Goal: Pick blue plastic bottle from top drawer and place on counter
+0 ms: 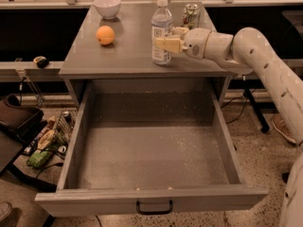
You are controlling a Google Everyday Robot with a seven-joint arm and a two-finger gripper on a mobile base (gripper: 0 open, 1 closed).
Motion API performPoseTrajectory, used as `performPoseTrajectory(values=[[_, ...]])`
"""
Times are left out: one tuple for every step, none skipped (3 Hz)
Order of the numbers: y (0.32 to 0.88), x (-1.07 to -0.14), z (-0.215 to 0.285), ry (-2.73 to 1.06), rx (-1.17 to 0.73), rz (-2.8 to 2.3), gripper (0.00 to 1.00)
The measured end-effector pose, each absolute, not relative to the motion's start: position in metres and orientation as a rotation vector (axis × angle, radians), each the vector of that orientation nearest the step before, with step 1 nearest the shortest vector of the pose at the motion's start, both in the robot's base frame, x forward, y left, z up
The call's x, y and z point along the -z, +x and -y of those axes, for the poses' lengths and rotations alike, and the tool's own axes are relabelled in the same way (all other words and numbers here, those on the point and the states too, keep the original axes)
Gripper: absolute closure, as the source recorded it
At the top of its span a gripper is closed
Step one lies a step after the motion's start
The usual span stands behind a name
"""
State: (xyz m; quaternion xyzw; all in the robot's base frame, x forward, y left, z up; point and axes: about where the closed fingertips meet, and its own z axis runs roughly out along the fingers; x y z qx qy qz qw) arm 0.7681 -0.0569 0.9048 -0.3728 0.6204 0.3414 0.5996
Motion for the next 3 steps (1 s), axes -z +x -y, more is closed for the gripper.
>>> performPoseTrajectory(values=[[0.7671,-0.8972,0.0551,-0.858,-0.783,-1.418,1.0],[0.7671,-0.8971,0.055,-0.858,-0.783,-1.418,0.81],[0.7671,-0.8971,0.055,-0.858,-0.783,-1.418,0.57]])
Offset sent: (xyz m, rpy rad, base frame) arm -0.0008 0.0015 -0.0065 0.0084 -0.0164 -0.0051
